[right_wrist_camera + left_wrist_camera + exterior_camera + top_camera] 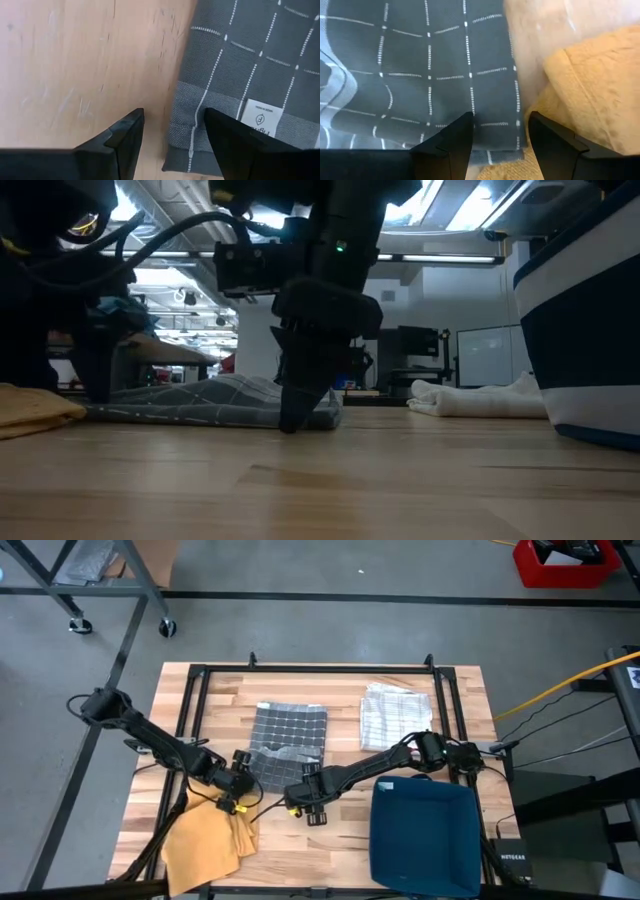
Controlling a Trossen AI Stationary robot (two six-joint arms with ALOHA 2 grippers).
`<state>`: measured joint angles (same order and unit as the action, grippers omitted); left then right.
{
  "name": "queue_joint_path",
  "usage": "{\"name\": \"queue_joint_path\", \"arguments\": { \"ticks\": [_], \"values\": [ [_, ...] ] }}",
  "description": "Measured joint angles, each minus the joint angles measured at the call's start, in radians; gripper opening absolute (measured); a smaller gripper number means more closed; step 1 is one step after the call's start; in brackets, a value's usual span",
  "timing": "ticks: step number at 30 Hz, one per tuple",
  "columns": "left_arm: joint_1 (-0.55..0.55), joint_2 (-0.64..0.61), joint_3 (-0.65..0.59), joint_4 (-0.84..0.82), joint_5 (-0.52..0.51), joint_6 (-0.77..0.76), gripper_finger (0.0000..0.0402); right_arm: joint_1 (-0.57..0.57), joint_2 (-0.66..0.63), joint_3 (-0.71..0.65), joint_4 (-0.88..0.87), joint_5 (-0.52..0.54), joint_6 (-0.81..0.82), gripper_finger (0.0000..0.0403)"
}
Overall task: Fold towel
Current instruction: Fold the gray towel
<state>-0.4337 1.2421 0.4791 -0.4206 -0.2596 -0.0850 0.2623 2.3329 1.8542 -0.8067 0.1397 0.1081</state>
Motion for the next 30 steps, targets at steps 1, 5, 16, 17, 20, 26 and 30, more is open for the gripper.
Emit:
{"name": "queue_joint_path", "arguments": {
  "ticks": [1, 5, 16, 17, 20, 26, 30],
  "values": [
    [0.000, 0.010, 0.001, 0.004, -0.011, -0.003, 0.0180, 0.000, 0.000, 0.000, -0.001, 0.003, 0.000, 0.0215],
    [0.000, 0.030, 0.001, 0.022, -0.050, -0.035, 0.0178, 0.000, 0.006, 0.001, -0.002, 0.007, 0.000, 0.0214],
    [-0.001, 0.021, -0.001, 0.036, -0.062, -0.112, 0.0047, 0.000, 0.008, 0.002, -0.002, -0.027, -0.002, 0.0059],
    [-0.001, 0.021, -0.001, 0.036, -0.062, -0.124, 0.0032, -0.001, 0.008, 0.002, -0.003, -0.030, -0.002, 0.0037],
    [-0.001, 0.021, -0.001, 0.036, -0.056, -0.160, 0.0007, 0.005, 0.010, 0.016, -0.025, -0.044, 0.004, 0.0014],
    [-0.018, 0.019, 0.019, 0.032, -0.042, -0.177, 0.0007, 0.013, 0.016, 0.078, -0.130, -0.058, 0.046, 0.0022],
    [-0.038, 0.018, 0.090, -0.041, -0.038, -0.174, 0.0006, 0.023, 0.015, 0.144, -0.207, -0.088, 0.058, 0.0009]
  ]
}}
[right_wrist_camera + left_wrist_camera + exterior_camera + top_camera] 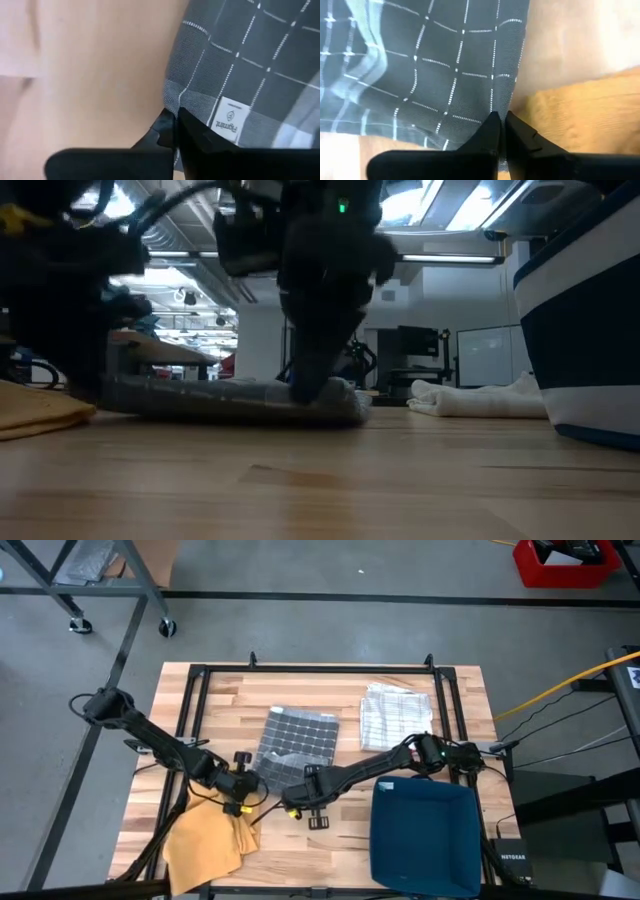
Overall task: Fold towel
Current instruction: Fold the gray towel
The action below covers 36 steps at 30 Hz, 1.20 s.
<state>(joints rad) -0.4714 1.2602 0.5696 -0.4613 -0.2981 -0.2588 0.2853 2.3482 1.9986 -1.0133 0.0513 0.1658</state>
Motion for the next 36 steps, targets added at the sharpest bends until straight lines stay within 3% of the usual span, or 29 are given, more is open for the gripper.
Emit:
{"name": "queue_joint_path", "arguments": {
  "ticks": [7, 13, 16, 24, 31, 36],
  "values": [
    [-0.053, -0.001, 0.142, -0.189, 0.004, -0.061, 0.0004, 0.024, 0.000, 0.140, -0.155, -0.018, 0.070, 0.0013],
    [-0.117, -0.002, 0.225, -0.223, 0.012, -0.132, 0.0003, 0.058, -0.001, 0.274, -0.258, -0.017, 0.118, 0.0009],
    [-0.134, -0.002, 0.263, -0.234, 0.005, -0.138, 0.0005, 0.070, -0.002, 0.332, -0.277, 0.031, 0.119, 0.0015],
    [-0.129, -0.002, 0.327, -0.301, -0.164, -0.141, 0.0005, 0.061, -0.005, 0.354, -0.356, 0.173, 0.120, 0.0014],
    [-0.088, -0.002, 0.328, -0.336, -0.330, -0.201, 0.0003, 0.054, -0.006, 0.349, -0.484, 0.255, 0.228, 0.0017],
    [-0.035, -0.002, 0.328, -0.343, -0.381, -0.217, 0.0005, 0.040, -0.006, 0.349, -0.519, 0.312, 0.257, 0.0018]
  ]
}}
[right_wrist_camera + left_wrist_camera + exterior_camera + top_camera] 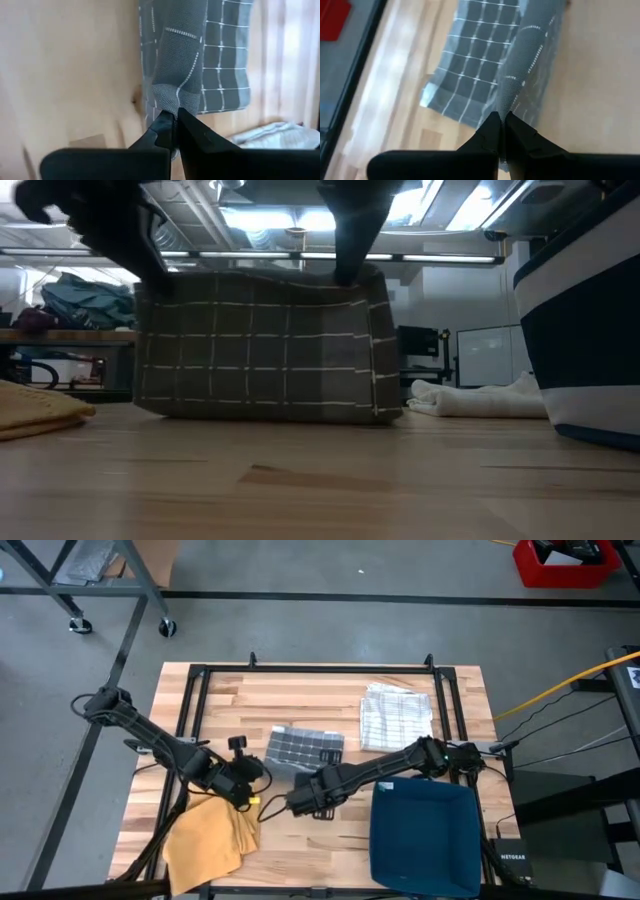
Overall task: Fold towel
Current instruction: Fold the gray towel
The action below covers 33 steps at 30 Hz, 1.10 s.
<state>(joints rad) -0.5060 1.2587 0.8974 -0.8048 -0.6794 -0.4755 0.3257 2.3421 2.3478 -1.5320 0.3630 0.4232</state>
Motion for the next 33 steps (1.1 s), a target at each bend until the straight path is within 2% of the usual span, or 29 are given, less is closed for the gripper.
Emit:
{"name": "queue_joint_path", "arguments": {
  "ticks": [8, 14, 18, 25, 33],
  "values": [
    [0.083, 0.000, 0.000, 0.002, -0.024, 0.010, 0.0008, -0.024, 0.000, 0.003, -0.038, 0.090, -0.002, 0.0018],
    [0.127, 0.000, 0.000, 0.002, -0.023, 0.037, 0.0004, -0.061, 0.000, -0.001, -0.039, 0.084, -0.008, 0.0019],
    [0.140, 0.000, 0.000, 0.003, -0.008, 0.038, 0.0003, -0.076, -0.001, -0.002, -0.039, 0.018, -0.008, 0.0018],
    [0.096, 0.000, 0.000, 0.012, 0.222, 0.045, 0.0002, -0.043, -0.001, -0.002, -0.025, -0.167, -0.008, 0.0007],
    [-0.064, 0.000, 0.002, 0.060, 0.421, -0.022, 0.0002, 0.047, -0.001, -0.001, 0.086, -0.294, -0.009, 0.0007]
  ]
}}
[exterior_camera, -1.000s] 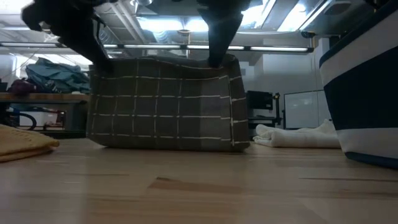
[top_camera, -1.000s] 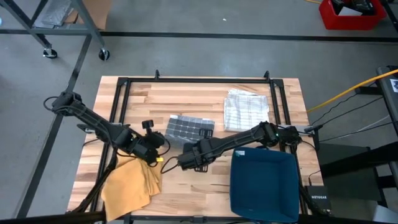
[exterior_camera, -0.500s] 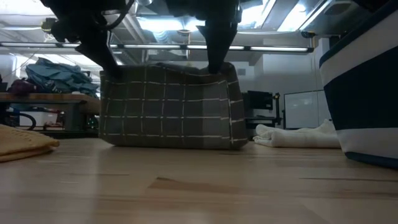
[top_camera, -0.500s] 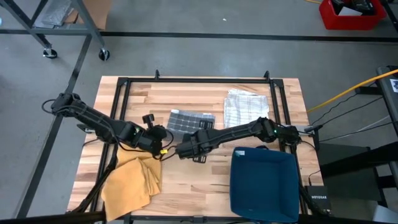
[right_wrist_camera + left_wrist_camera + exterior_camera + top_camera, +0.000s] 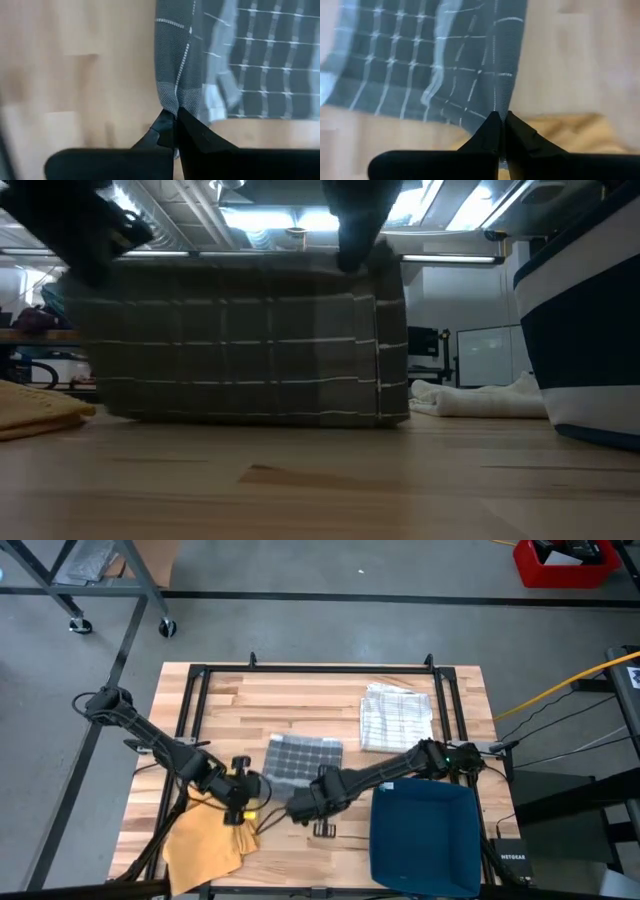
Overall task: Fold towel
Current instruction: Fold the gray towel
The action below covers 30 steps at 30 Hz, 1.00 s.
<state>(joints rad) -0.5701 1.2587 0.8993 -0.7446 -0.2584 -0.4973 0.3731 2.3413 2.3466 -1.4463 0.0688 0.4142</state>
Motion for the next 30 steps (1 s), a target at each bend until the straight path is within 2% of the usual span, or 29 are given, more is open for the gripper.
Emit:
{"name": "queue_joint_path", "arguments": {
  "ticks": [4, 8, 17, 30],
  "values": [
    [-0.080, 0.000, 0.000, 0.064, 0.041, -0.041, 0.0002, 0.047, 0.000, 0.000, 0.078, -0.058, 0.000, 0.0009],
    [-0.107, 0.000, 0.000, 0.076, 0.002, -0.053, 0.0002, 0.068, 0.000, 0.000, 0.088, -0.027, -0.001, 0.0010],
    [-0.043, 0.000, -0.002, 0.072, -0.170, -0.054, 0.0002, 0.036, 0.000, 0.007, -0.013, 0.050, -0.003, 0.0011],
    [0.044, 0.000, -0.002, 0.072, -0.194, -0.087, 0.0012, -0.036, -0.001, 0.008, -0.107, 0.087, -0.003, 0.0012]
  ]
}}
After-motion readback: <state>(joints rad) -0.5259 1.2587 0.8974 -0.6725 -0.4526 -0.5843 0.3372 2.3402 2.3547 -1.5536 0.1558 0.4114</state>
